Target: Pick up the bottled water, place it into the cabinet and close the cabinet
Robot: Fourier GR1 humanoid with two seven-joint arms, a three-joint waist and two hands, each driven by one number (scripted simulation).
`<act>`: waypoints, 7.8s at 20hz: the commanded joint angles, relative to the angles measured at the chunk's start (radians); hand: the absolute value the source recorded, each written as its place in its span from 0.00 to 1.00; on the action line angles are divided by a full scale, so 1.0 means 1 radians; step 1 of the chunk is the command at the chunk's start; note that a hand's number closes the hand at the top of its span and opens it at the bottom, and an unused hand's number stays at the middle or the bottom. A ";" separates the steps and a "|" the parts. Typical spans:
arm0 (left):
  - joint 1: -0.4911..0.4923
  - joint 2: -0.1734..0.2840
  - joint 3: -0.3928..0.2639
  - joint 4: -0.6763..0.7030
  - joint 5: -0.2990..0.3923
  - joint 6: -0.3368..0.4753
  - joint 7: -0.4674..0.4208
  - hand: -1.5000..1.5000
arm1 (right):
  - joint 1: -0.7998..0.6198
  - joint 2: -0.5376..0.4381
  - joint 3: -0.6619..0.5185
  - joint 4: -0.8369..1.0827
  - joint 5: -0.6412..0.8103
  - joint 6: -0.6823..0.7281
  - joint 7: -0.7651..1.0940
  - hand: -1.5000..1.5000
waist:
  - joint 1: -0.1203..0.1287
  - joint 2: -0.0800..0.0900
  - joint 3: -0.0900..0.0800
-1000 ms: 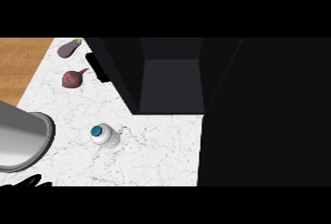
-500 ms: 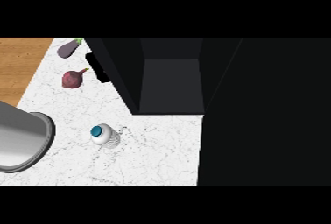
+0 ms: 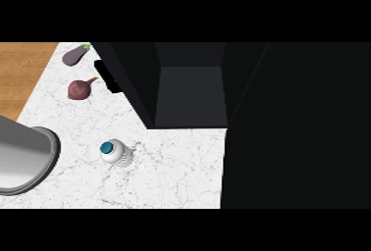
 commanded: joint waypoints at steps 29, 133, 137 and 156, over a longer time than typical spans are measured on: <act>-0.490 -0.423 -0.113 0.707 -0.893 -0.227 -0.180 0.00 | 0.213 -0.012 -0.085 -0.211 -0.234 0.126 -0.040 0.00 | -0.036 0.004 -0.003; -0.991 -0.688 -0.587 1.243 -1.168 1.137 -0.585 1.00 | 0.439 -0.216 -0.285 -0.023 -0.424 0.275 -0.414 0.00 | -0.052 0.010 -0.001; -1.040 -0.668 -0.538 1.298 -1.185 1.115 -0.561 1.00 | 0.427 -0.214 -0.248 -0.012 -0.404 0.273 -0.416 0.00 | -0.066 0.017 -0.002; -1.074 -0.629 -0.533 1.316 -1.266 1.278 -0.547 1.00 | 0.374 -0.248 -0.206 0.042 -0.389 0.286 -0.443 0.00 | -0.128 0.027 -0.001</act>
